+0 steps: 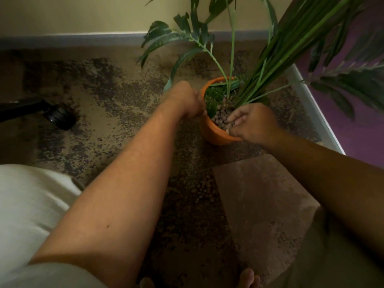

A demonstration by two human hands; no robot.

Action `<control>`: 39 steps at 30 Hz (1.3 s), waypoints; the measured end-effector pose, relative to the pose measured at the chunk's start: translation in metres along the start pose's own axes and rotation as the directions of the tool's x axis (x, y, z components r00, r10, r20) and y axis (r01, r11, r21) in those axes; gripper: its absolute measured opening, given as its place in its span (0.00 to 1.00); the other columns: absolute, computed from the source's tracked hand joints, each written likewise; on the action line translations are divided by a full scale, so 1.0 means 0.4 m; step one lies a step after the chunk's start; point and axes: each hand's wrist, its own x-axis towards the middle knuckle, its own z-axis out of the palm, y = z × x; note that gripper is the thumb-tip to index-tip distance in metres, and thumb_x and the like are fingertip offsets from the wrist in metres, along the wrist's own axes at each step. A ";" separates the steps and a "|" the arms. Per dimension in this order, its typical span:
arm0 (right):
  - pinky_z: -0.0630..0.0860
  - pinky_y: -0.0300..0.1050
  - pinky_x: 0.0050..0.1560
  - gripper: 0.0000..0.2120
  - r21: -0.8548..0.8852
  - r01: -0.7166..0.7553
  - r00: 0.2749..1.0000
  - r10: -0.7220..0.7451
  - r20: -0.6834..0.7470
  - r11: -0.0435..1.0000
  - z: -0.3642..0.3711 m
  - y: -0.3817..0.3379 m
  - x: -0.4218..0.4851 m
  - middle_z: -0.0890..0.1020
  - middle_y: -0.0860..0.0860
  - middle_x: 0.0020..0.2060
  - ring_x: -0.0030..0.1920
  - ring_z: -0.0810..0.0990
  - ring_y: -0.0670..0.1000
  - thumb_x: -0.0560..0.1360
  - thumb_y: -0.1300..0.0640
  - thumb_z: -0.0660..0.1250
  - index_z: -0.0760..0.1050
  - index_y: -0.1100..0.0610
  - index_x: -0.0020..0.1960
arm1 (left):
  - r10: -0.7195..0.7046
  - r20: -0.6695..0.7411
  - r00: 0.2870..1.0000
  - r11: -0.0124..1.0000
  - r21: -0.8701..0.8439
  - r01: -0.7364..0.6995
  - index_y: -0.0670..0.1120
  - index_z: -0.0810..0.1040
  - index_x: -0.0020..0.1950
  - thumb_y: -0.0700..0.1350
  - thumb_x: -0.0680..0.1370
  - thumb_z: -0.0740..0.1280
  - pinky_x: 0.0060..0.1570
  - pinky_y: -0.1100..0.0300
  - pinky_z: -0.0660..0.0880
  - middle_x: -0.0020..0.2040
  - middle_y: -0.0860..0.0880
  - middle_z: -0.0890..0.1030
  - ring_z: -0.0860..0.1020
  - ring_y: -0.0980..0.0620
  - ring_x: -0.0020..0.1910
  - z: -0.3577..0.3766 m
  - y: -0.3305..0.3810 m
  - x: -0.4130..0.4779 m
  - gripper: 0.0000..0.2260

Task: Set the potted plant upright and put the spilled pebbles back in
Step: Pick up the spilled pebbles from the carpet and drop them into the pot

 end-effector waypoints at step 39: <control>0.77 0.46 0.56 0.13 -0.547 -0.184 0.865 0.398 0.304 0.816 0.303 0.099 -0.074 0.83 0.54 0.57 0.59 0.81 0.56 0.74 0.53 0.69 0.82 0.54 0.57 | -0.073 0.052 0.996 0.925 0.377 0.048 0.51 0.72 0.65 0.52 0.73 0.70 0.55 0.51 0.75 0.61 0.45 0.76 0.77 0.42 0.59 0.273 -0.251 -0.131 0.21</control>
